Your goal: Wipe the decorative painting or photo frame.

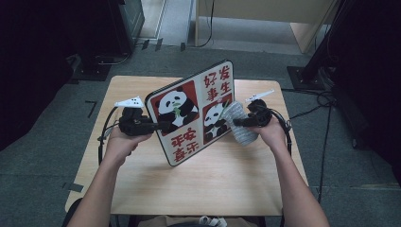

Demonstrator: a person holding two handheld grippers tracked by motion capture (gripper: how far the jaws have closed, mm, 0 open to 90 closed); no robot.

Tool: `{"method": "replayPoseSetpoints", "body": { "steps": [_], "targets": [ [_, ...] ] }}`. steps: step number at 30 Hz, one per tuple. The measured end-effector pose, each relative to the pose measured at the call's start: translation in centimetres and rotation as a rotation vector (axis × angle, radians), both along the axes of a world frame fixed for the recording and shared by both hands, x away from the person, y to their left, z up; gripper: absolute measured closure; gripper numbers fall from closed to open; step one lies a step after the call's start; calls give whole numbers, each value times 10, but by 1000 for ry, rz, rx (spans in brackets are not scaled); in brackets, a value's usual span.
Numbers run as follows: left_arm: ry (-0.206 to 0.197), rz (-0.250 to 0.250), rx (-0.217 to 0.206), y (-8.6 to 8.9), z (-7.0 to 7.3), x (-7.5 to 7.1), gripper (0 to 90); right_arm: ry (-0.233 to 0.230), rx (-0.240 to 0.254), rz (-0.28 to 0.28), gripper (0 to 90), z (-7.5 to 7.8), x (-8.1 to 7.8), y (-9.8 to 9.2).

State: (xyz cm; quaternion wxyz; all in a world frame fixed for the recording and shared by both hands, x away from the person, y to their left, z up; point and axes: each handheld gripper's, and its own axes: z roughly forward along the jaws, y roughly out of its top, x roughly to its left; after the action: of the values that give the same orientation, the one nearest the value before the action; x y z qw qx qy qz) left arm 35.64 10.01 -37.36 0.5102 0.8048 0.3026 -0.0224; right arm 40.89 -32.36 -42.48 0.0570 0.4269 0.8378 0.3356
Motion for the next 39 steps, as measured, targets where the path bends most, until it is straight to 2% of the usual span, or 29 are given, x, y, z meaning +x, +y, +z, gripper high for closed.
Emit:
{"method": "replayPoseSetpoints", "body": {
  "steps": [4,6,10,17,22,32,39],
  "targets": [
    [-7,-2,2,0,0,0,783,5,-2,2,624,-3,-1,0],
    [11,0,-1,1,0,1,781,12,-3,-2,624,-5,-1,0],
    [17,-7,-7,1,0,2,780,16,-9,-2,624,-9,-1,-1],
    [16,-8,-9,2,-1,2,781,47,-6,-11,623,-19,-1,-4],
    [17,-10,-11,2,-1,2,778,52,-3,-9,623,-24,0,-5],
    [19,-14,-13,2,-1,2,776,85,-43,3,623,-33,0,-3],
    [23,-13,-16,1,-1,2,774,95,-33,1,623,-40,-1,-5]
  ]
}}
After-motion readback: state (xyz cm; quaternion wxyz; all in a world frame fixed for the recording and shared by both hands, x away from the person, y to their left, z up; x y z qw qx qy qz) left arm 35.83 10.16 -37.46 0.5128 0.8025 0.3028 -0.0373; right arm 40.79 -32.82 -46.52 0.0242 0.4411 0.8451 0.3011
